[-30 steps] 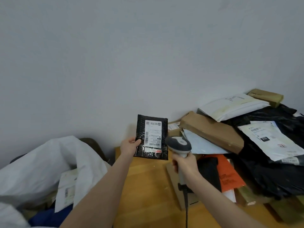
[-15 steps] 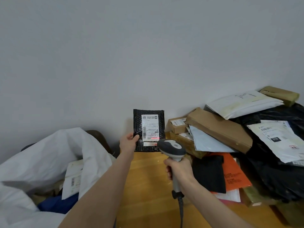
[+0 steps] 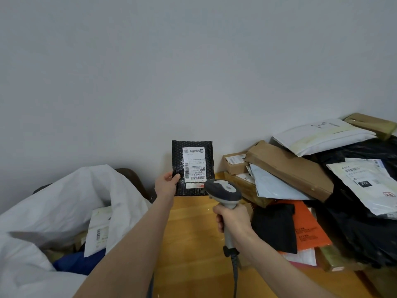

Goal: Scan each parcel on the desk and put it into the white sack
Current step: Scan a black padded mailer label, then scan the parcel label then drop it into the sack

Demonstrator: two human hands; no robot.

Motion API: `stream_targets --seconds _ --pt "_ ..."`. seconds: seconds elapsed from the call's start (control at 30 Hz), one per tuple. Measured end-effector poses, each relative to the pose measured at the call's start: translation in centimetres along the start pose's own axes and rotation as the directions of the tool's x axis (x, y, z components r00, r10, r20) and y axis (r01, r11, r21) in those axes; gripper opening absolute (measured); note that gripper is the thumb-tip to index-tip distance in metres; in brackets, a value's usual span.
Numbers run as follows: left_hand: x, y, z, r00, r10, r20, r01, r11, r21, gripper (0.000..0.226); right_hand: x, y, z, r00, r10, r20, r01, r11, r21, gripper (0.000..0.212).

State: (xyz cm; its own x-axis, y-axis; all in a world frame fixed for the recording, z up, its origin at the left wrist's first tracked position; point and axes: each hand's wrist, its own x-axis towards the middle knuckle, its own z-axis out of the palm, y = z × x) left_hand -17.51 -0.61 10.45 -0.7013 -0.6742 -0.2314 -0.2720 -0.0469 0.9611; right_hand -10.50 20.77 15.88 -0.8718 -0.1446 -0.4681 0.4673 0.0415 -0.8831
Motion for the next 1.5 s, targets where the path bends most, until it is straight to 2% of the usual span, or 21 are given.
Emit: stream_targets --seconds 0.1,0.2,0.27,0.33,0.43,0.57,0.67,0.77,0.87,0.93,1.0,1.07,1.13,1.27,1.37,1.5 --pt "-0.2 1.2 -1.2 1.0 0.015 -0.01 -0.015 0.999 -0.031 0.023 0.4 -0.9 0.9 0.998 -0.048 0.045 0.048 0.999 -0.003 0.005" --pt "-0.3 2.6 -4.7 0.995 0.087 -0.048 -0.089 0.995 -0.041 0.015 1.7 -2.1 3.6 0.992 -0.089 0.085 0.089 0.996 0.009 0.003" --pt "-0.3 3.4 -8.4 0.988 0.108 -0.107 -0.112 0.993 -0.031 0.008 2.5 -2.8 6.3 0.988 -0.1 0.115 0.101 0.995 0.001 0.006" --pt "-0.2 3.8 -12.9 0.973 0.107 -0.203 -0.113 0.993 -0.019 0.01 3.3 -3.1 9.6 0.984 -0.099 0.148 0.103 0.994 -0.023 0.004" --pt "-0.4 3.6 -20.0 0.931 0.13 -0.341 -0.102 0.99 0.099 0.015 4.1 -2.7 14.5 0.975 -0.088 0.203 0.103 0.992 -0.066 0.008" --pt "-0.2 2.1 -27.9 0.83 0.202 -0.52 -0.003 0.934 0.358 0.021 5.0 -1.8 19.6 0.975 -0.06 0.215 0.083 0.992 -0.099 0.004" --pt "1.0 -0.5 -31.3 0.797 0.189 -0.574 0.08 0.909 0.41 0.022 6.4 -0.8 22.0 0.98 -0.04 0.193 0.063 0.992 -0.112 0.007" --pt "2.7 -4.1 -32.2 0.852 0.111 -0.512 0.157 0.878 0.452 0.025 7.8 0.5 23.5 0.986 0.0 0.164 0.023 0.99 -0.14 0.009" --pt "5.1 -7.5 -31.3 0.89 -0.045 -0.453 0.247 0.884 0.397 0.027 9.0 1.7 24.3 0.991 0.038 0.126 -0.016 0.986 -0.167 0.004" --pt "6.4 -8.8 -30.2 0.911 -0.142 -0.388 0.305 0.864 0.4 0.036 9.7 2.4 24.3 0.994 0.05 0.099 -0.031 0.983 -0.183 0.003" --pt "7.3 -9.3 -29.1 0.924 -0.17 -0.342 0.329 0.808 0.489 0.052 10.3 3.0 23.9 0.996 0.052 0.07 -0.037 0.979 -0.202 0.005" --pt "7.6 -8.6 -28.2 0.93 -0.126 -0.344 0.316 0.749 0.582 0.057 10.4 3.3 23.4 0.997 0.051 0.049 -0.04 0.977 -0.212 0.006" --pt "7.9 -7.2 -27.1 0.946 -0.059 -0.318 0.258 0.731 0.631 0.053 10.3 3.2 22.9 0.998 0.054 0.026 -0.048 0.978 -0.201 0.003" --pt "8.7 -2.9 -23.6 0.964 0.101 -0.245 0.102 0.712 0.695 0.045 9.8 2.1 21.3 0.998 0.053 0.021 -0.048 0.983 -0.175 0.02" --pt "8.9 0.0 -18.7 0.97 0.198 -0.141 -0.049 0.726 0.686 0.045 9.2 1.0 18.0 0.999 0.033 -0.02 -0.035 0.991 -0.127 0.02" --pt "7.3 2.7 -10.1 0.971 0.235 0.039 -0.2 0.715 0.67 0.045 9.0 -0.3 11.7 0.992 0.02 -0.121 -0.026 0.998 -0.054 0.012"
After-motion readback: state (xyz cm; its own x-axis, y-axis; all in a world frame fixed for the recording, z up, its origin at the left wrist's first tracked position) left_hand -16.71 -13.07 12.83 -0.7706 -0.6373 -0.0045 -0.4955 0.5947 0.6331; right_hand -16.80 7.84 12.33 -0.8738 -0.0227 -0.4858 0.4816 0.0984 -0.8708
